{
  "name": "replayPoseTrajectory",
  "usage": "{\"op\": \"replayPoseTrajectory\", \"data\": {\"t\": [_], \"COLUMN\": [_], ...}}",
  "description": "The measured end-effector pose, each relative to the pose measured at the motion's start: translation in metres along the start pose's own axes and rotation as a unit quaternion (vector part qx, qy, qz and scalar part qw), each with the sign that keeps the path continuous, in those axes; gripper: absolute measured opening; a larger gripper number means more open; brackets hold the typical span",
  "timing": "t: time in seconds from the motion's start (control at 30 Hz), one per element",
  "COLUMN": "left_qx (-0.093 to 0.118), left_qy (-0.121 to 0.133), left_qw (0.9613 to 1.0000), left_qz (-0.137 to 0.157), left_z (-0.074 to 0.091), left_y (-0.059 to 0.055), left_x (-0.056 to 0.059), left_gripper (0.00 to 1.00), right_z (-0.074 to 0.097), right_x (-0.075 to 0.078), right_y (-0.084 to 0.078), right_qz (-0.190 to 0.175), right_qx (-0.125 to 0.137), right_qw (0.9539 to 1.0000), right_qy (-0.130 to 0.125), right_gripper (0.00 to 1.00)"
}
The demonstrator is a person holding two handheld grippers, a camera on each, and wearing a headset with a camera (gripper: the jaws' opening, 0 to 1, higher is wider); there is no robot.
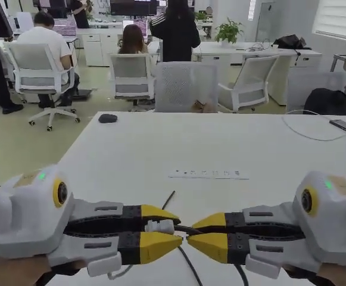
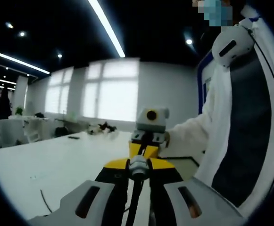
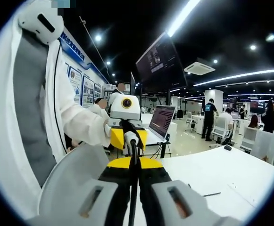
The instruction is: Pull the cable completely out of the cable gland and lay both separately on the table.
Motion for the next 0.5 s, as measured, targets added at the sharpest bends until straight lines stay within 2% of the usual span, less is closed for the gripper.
{"op": "replayPoseTrajectory", "data": {"t": [0.4, 0.5], "left_qx": [0.007, 0.015], "left_qy": [0.035, 0.042], "left_qw": [0.9994, 0.9990], "left_qz": [0.001, 0.005], "left_z": [0.023, 0.027], "left_y": [-0.002, 0.000], "left_x": [-0.014, -0.017], "left_gripper": [0.16, 0.16], "right_z": [0.022, 0.028], "right_x": [0.014, 0.015], "right_y": [-0.037, -0.044], "right_qz": [0.022, 0.017], "right_qx": [-0.070, -0.078], "right_qw": [0.9970, 0.9962], "right_qy": [-0.026, -0.034], "right_gripper": [0.02, 0.02]}}
Point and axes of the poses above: the centre of the closed fingertips' face, and the gripper's own axes: z roughly backward along the fingers, x roughly to its right, y roughly out of its top, the point moved 1 cm from there along z, roughly backward along the fingers, and after that the axes turned 1 degree about z, right-handed, at the moved point
